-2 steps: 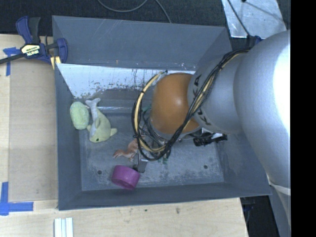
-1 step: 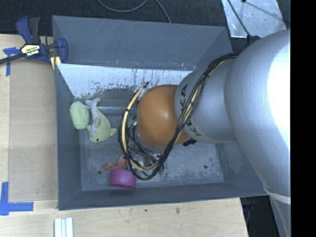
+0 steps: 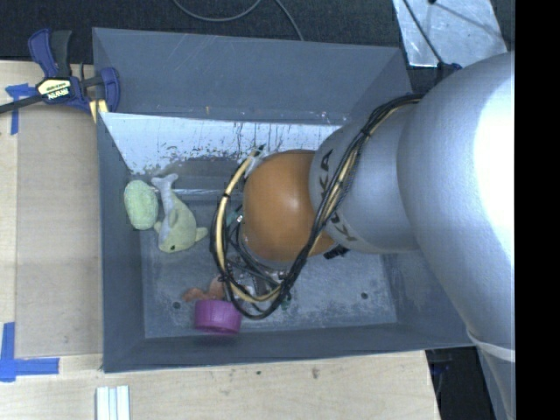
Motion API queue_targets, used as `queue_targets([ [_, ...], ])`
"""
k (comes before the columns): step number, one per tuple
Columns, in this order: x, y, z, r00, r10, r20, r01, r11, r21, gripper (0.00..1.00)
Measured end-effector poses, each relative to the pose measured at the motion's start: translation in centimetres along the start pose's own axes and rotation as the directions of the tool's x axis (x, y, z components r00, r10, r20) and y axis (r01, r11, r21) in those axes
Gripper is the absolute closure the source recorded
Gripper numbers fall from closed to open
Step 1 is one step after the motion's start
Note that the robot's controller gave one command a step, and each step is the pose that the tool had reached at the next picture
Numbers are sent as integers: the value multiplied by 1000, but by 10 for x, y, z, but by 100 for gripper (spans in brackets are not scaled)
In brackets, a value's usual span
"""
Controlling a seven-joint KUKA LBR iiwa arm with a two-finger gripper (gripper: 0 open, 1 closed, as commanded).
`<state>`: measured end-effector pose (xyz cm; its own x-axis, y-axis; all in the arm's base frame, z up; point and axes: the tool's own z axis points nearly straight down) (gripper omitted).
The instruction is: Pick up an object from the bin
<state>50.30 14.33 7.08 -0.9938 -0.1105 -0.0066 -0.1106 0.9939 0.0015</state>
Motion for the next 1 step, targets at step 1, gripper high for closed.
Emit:
queue_targets([
  [1,1,0,-4,1000,0,-3,0,1000,1,100],
])
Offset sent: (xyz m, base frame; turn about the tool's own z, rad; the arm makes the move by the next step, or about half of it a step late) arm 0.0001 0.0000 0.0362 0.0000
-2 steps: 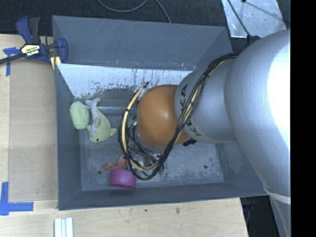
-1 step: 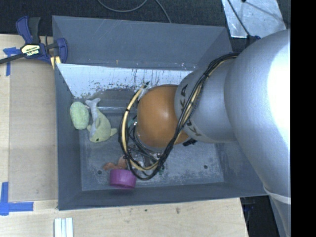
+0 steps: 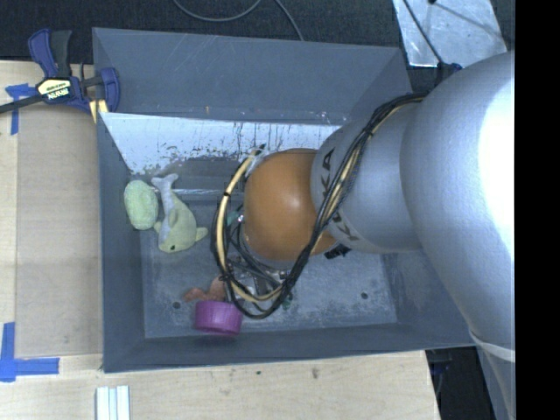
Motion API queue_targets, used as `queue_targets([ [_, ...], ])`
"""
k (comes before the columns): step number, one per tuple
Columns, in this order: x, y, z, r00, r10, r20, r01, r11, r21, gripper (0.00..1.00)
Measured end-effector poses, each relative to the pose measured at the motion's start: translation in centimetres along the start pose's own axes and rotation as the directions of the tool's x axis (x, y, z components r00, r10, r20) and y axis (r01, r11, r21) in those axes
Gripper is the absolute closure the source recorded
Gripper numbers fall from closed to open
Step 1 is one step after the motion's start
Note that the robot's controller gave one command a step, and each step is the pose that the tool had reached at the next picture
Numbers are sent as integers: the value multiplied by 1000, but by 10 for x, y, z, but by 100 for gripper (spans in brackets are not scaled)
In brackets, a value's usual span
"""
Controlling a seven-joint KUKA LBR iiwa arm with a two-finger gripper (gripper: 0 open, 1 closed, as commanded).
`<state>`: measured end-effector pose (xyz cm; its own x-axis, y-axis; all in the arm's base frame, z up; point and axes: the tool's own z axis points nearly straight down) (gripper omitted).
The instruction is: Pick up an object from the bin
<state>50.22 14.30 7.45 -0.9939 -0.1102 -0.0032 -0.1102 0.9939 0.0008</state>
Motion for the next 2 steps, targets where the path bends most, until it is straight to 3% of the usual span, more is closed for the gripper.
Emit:
queue_targets([
  [2,-1,0,-19,1000,0,1,0,1000,0,100],
])
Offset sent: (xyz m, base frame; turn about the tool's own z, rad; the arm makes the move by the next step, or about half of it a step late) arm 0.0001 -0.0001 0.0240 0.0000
